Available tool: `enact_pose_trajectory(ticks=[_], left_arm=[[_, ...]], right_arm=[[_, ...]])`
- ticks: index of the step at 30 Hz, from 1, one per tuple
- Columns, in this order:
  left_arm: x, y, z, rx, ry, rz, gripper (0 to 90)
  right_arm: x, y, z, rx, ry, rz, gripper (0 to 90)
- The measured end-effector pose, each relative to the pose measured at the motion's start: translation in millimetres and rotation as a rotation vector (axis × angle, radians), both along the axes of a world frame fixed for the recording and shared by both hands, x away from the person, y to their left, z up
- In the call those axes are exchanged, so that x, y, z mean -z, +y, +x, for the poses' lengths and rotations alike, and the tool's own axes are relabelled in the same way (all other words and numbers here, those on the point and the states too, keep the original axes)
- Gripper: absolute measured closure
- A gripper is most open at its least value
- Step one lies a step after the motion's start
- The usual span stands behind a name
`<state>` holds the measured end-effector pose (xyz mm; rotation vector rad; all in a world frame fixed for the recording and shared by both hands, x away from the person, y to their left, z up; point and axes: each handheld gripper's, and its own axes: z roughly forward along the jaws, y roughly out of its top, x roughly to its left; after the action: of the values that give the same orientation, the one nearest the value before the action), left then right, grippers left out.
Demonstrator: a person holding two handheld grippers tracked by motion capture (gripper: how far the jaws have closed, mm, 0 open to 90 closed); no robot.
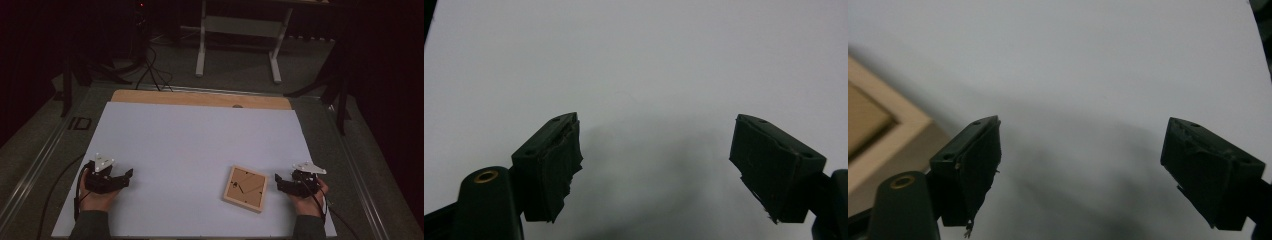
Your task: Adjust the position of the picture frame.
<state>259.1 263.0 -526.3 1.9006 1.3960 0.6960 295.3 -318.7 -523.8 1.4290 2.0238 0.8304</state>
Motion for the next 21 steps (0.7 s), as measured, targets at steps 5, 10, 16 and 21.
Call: enact_pose_trajectory(ticks=[5,10,16,21], left_arm=[[-5.9,-3.2,-10.1,0.023,-0.041,0.033,21.7],[-11.2,2.5,-15.4,0.01,-0.077,-0.001,22.9],[-17.6,6.7,-24.5,0.005,-0.131,-0.046,24.8],[-22.8,7.6,-34.0,0.011,-0.166,-0.062,25.9]], right_arm=[[-4.2,1.4,-4.4,-0.015,-0.024,0.017,16.4],[-10.7,1.7,-10.4,-0.02,-0.062,0.044,18.7],[-15.7,3.9,-14.9,-0.039,-0.1,0.067,23.1],[-18.1,6.6,-18.2,-0.061,-0.117,0.081,28.8]])
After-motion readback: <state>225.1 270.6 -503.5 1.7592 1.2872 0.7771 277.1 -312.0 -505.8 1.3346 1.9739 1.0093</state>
